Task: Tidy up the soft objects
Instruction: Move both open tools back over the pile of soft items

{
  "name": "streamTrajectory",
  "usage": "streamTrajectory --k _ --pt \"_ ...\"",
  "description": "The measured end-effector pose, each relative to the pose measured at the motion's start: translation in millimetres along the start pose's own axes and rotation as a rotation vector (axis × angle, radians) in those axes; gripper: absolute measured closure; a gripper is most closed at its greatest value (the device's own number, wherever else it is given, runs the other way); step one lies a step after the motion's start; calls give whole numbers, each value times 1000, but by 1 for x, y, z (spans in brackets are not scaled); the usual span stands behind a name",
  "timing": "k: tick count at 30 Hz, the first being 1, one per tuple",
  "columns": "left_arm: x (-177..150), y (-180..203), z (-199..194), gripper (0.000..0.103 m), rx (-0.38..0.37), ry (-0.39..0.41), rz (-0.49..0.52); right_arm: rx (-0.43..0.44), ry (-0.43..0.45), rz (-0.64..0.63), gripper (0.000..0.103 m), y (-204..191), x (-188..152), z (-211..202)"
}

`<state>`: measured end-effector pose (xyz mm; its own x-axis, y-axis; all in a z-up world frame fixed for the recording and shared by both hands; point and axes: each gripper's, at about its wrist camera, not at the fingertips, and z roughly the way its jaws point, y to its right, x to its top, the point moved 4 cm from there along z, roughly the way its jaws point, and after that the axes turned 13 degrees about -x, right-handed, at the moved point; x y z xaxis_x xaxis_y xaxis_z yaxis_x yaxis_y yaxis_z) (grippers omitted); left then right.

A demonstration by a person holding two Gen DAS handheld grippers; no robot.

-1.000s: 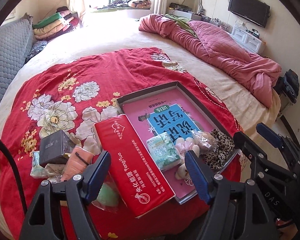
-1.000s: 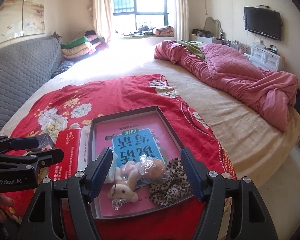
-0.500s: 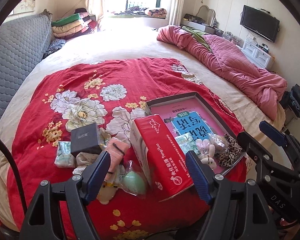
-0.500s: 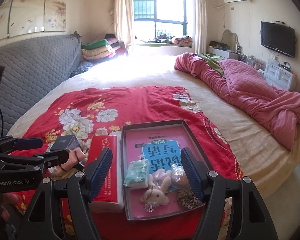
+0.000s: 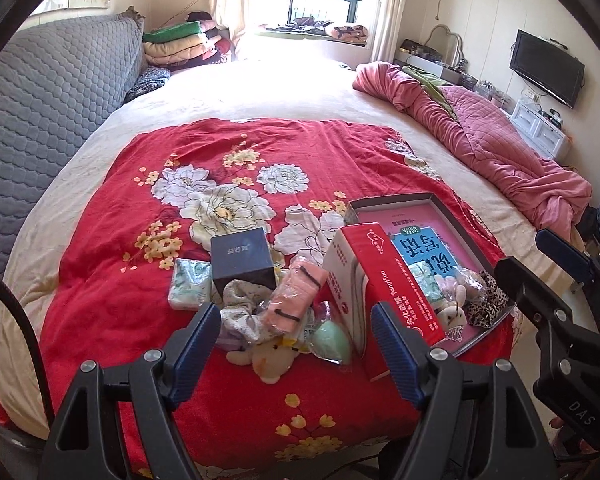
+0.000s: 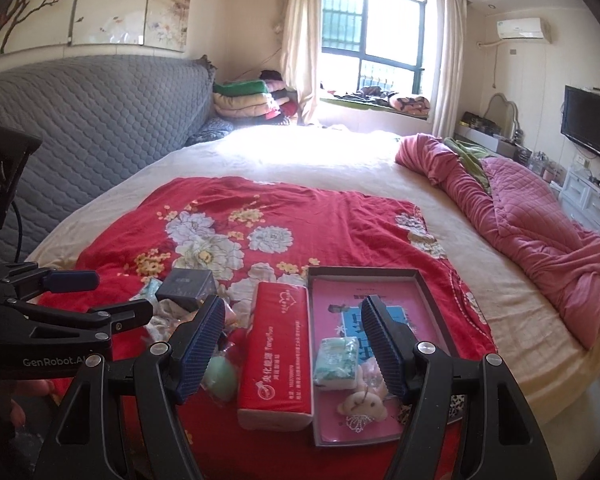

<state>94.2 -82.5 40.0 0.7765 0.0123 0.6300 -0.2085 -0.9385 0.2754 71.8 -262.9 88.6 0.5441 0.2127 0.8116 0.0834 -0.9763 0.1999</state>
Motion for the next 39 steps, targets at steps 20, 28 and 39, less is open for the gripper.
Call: streamTrajectory --k 20,28,39 --pt "-17 -90 -41 26 92 37 -132 98 -2 -149 30 -72 1 -8" --pt "-37 -118 -25 26 104 6 -185 118 -48 -203 30 -98 -17 11" --pt "-53 -137 5 26 101 -46 -220 138 -133 -266 30 -122 -47 47"
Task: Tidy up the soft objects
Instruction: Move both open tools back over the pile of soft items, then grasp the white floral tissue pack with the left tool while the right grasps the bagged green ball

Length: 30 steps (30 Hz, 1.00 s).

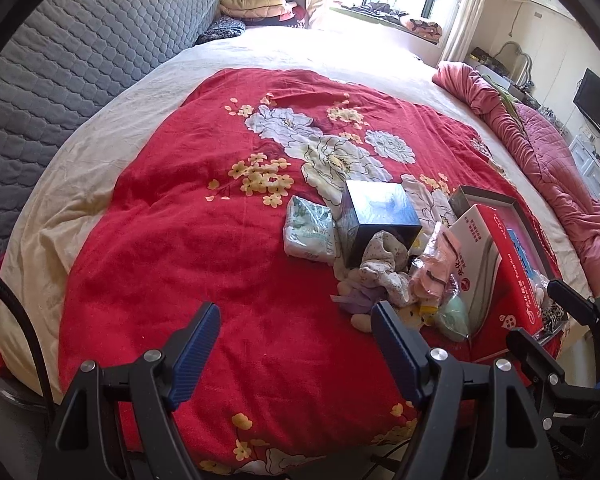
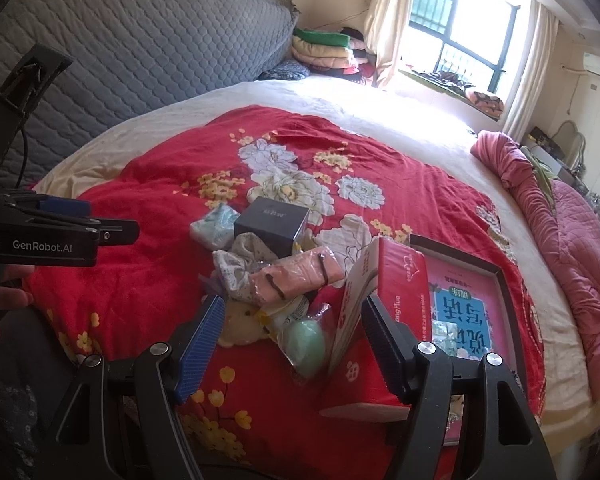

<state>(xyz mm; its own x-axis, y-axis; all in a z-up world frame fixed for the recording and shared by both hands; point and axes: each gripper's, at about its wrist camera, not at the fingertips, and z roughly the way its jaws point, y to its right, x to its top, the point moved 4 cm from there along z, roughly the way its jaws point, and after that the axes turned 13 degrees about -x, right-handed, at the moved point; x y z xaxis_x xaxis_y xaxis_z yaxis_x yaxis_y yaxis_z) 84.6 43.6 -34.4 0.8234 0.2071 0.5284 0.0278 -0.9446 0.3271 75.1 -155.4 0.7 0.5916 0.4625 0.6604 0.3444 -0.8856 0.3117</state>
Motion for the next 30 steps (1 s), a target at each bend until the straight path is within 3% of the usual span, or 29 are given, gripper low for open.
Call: streamTrajectory --k 18,30 --pt "-1 -15 48 26 -13 -59 -29 -15 -88 -72 30 -8 -21 46" --pt "28 -33 84 26 -51 -75 -92 -80 -128 -210 30 -19 -35 73"
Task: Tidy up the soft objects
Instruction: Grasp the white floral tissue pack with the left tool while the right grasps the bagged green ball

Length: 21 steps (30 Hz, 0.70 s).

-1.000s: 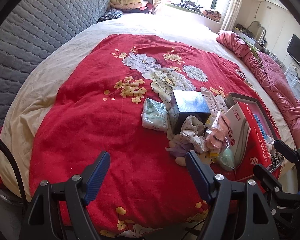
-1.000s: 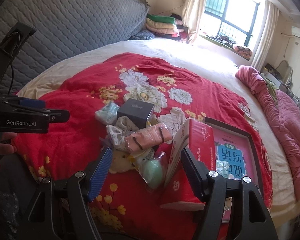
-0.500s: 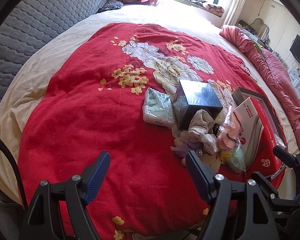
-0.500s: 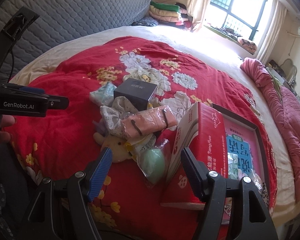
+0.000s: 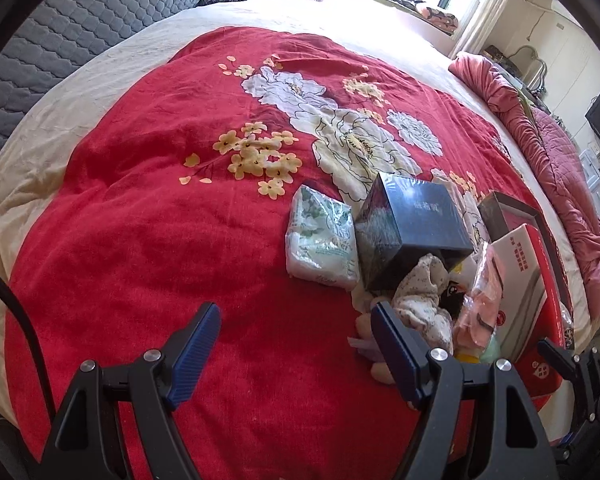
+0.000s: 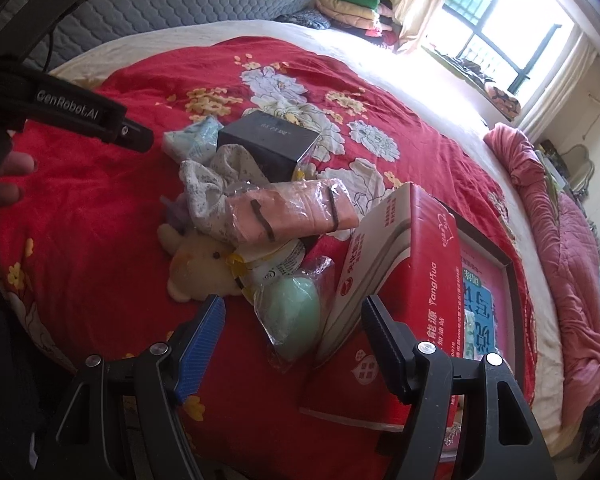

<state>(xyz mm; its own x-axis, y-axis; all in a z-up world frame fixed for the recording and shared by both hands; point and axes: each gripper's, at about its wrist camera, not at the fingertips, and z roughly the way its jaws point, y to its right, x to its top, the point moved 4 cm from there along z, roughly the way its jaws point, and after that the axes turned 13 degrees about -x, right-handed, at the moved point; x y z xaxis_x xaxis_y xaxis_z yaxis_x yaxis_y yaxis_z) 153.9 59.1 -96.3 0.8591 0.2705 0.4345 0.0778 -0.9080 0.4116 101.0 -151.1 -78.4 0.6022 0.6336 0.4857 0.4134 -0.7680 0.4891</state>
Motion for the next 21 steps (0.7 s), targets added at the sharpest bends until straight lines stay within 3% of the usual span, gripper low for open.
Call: streamTrajectory --k 11,21 --pt "32 3 51 26 11 -35 7 -49 -9 -108 30 -9 -3 15" --pt "39 -5 79 26 35 -53 20 -91 -53 -237 31 -22 0 39"
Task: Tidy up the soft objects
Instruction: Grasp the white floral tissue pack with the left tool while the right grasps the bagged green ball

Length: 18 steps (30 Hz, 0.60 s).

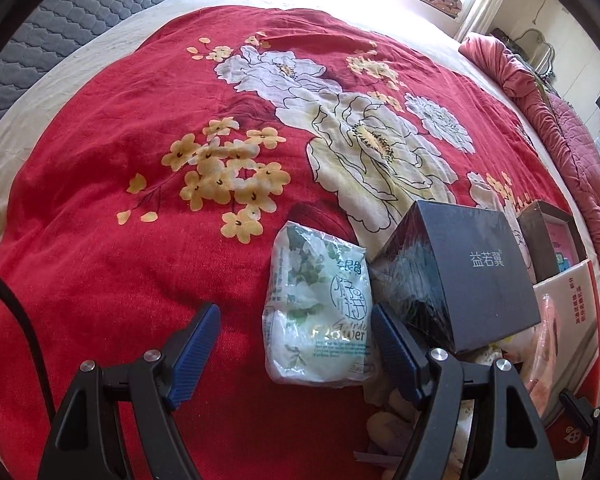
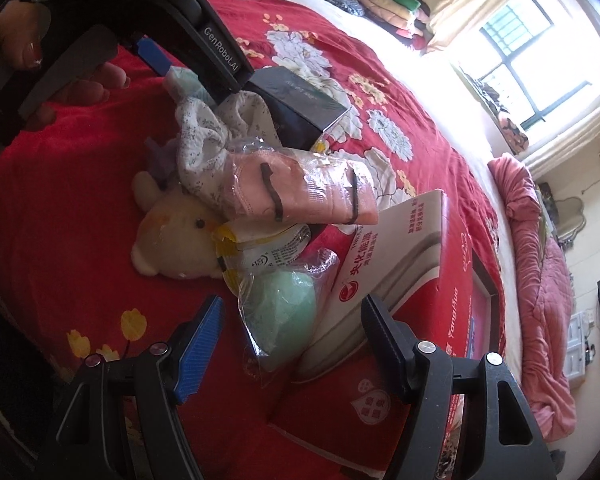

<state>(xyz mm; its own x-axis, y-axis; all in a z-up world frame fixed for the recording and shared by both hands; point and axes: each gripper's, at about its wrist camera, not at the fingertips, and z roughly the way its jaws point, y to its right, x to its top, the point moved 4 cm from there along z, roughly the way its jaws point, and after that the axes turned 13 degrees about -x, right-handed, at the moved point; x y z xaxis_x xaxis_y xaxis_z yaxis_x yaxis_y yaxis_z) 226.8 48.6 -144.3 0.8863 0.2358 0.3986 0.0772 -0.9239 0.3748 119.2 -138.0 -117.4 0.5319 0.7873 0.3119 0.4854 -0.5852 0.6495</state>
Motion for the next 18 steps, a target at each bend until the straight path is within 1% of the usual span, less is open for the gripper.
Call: streamTrajectory --k 2,4,6,9,10,12,14,15,17,18 --pt "1 0 2 26 -10 -1 0 -10 -14 -36 31 -3 3 6" --pt "1 -1 3 26 -17 5 3 -21 -30 -57 38 -5 4 11" --pt "0 -2 4 26 -19 5 5 -7 -48 -53 43 -5 5 17" --pt "-1 -1 4 26 -18 10 13 -16 -49 -71 47 -7 5 23" --pt "-1 0 4 26 -22 12 10 -29 -47 -76 52 -8 5 23" --pt "-1 0 4 27 -25 16 4 -25 -43 -69 56 -6 4 23" --pt "-1 -1 4 32 -36 22 4 -11 -39 -45 59 -2 3 21" --pt "-1 -1 3 38 -41 27 2 1 -37 -34 61 1 3 19" --pt "-1 -3 4 45 -64 32 -9 24 -34 -3 61 6 1 15" --pt "-1 -2 4 53 -80 36 -10 37 -31 15 61 8 1 13"
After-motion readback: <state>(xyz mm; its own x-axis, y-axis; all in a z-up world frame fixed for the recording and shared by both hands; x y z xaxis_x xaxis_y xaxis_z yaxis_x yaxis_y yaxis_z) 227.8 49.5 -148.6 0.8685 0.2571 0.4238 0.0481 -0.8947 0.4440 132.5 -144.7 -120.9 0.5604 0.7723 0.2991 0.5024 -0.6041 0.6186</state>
